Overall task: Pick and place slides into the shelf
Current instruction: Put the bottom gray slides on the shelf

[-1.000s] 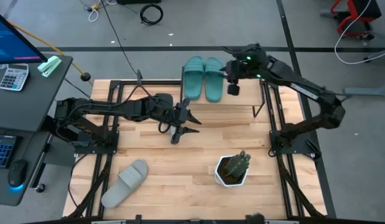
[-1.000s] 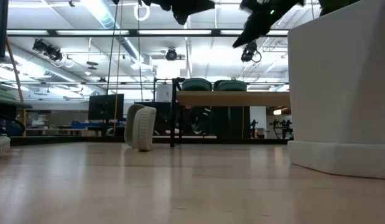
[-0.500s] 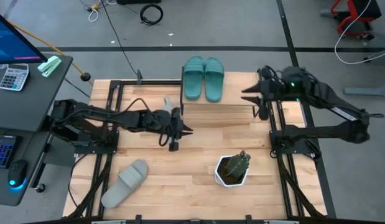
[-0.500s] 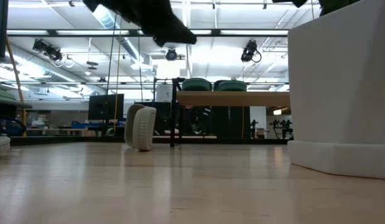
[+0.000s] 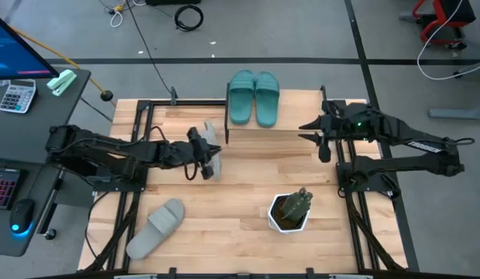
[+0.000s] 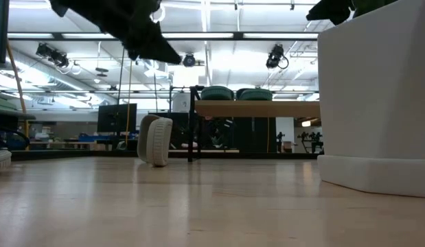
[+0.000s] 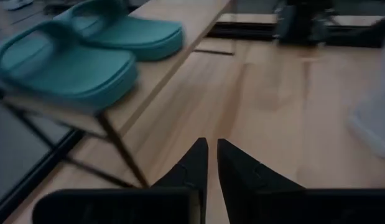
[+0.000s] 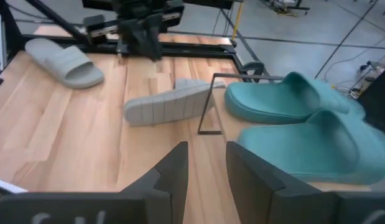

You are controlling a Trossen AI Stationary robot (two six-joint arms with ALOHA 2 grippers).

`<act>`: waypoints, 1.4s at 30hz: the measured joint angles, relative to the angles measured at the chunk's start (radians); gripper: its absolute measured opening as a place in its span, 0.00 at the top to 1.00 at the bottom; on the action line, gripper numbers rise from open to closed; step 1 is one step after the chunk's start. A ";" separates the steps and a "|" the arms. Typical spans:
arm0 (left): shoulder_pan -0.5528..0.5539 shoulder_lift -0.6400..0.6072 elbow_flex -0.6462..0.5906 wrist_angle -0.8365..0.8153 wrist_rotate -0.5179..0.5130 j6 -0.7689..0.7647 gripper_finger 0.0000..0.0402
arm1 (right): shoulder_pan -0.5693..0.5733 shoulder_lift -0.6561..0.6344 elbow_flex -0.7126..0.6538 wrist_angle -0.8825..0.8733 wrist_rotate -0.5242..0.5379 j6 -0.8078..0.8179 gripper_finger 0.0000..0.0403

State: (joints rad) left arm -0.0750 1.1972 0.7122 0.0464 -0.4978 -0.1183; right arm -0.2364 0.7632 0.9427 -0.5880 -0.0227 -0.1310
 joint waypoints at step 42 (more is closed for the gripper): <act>-0.157 -0.007 -0.228 -0.057 -0.350 -0.394 0.94 | 0.046 0.001 -0.051 0.009 0.026 0.024 0.72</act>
State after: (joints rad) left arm -0.2321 1.1902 0.4839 -0.0111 -0.8474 -0.5121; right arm -0.1909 0.7639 0.8917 -0.5787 0.0029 -0.1070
